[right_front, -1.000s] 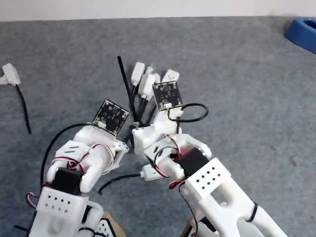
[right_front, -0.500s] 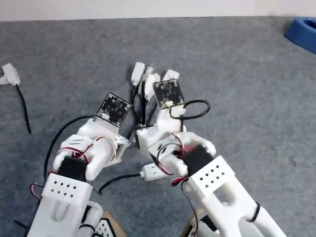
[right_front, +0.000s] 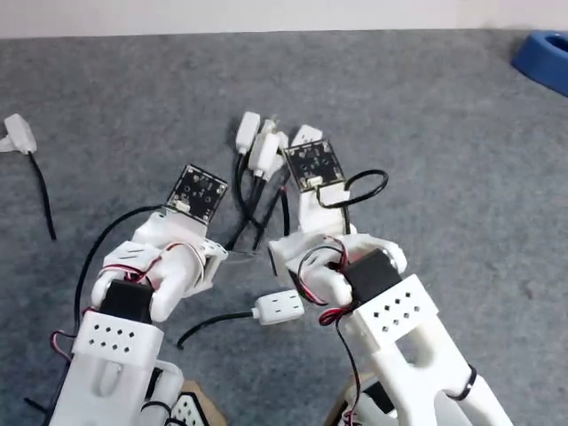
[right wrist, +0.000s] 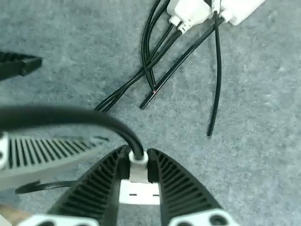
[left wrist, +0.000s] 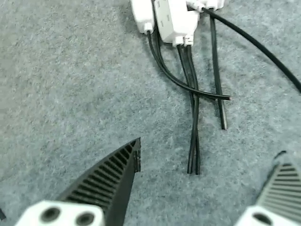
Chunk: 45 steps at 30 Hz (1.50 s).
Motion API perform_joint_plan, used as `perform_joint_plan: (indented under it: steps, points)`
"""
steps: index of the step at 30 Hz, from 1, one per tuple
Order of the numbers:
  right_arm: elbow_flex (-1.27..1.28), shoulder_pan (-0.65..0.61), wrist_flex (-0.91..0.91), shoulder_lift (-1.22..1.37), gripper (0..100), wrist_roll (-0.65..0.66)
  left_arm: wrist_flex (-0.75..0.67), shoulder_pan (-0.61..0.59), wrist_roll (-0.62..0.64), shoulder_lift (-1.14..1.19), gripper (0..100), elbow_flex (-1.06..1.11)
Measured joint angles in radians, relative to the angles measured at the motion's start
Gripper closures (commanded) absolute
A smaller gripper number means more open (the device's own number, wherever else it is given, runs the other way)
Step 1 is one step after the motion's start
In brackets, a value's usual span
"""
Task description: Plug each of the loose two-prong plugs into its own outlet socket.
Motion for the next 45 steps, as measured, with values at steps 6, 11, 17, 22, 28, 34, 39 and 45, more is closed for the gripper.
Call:
perform_joint_plan:
  steps: [6,11,17,22,28,34,39,45]
  points:
    - [0.000,0.081,-0.097,0.000,99.2,-0.051,0.005,-0.018,0.000,0.000,59,-0.008]
    - [0.043,0.152,-0.259,0.000,99.2,-0.195,0.077,-0.002,0.064,0.000,59,-0.075]
    - [0.071,0.124,-0.321,0.000,99.2,-0.252,0.078,0.000,0.201,0.000,59,-0.098]
    - [0.071,0.034,-0.319,0.000,99.2,-0.256,0.015,0.035,0.222,0.000,59,-0.071]
    - [0.071,-0.031,-0.292,0.000,99.1,-0.256,-0.058,0.061,0.224,0.008,59,-0.031]
    - [-0.005,-0.035,-0.163,0.000,99.1,-0.206,-0.095,0.049,0.226,0.009,59,-0.008]
    - [-0.084,-0.035,-0.052,0.006,99.1,-0.153,-0.095,0.043,0.226,0.008,59,-0.009]
    - [-0.178,-0.035,0.021,0.133,99.1,-0.133,-0.095,0.037,0.226,0.009,59,-0.006]
